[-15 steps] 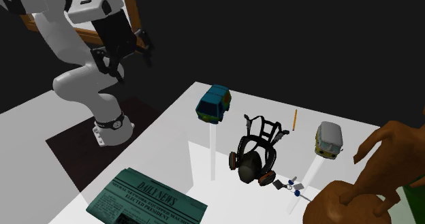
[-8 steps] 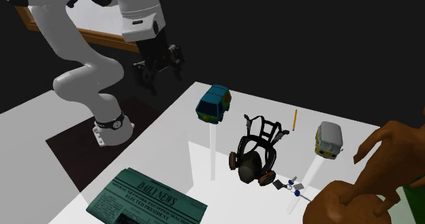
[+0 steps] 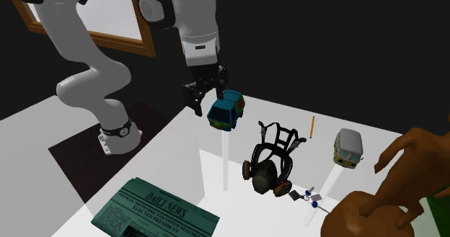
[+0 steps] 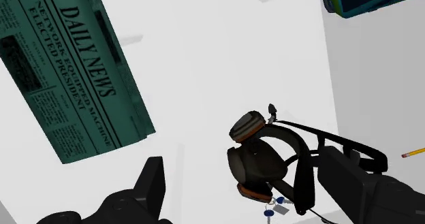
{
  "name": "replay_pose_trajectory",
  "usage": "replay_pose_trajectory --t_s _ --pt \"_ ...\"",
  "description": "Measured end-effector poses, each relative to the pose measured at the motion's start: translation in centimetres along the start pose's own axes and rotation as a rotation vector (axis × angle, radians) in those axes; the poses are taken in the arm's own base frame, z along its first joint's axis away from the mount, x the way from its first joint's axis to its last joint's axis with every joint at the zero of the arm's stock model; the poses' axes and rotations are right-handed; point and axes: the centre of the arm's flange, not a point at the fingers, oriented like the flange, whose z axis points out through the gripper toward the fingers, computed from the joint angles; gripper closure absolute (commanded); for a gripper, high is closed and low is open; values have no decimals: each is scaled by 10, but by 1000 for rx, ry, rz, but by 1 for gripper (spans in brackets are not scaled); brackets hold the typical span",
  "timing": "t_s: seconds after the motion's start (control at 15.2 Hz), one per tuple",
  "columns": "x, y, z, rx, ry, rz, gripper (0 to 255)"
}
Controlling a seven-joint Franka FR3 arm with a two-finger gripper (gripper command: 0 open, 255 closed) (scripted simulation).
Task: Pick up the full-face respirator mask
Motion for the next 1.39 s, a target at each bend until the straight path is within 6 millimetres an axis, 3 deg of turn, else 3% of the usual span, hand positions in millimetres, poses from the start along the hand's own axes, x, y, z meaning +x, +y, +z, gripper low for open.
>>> replay_pose_trajectory --t_s 1.06,1.25,1.39 --pt "142 -117 126 -105 -33 -35 0" --pt "165 -141 150 -123 -39 -41 0" --pt "168 -144 160 -128 -41 -42 0"
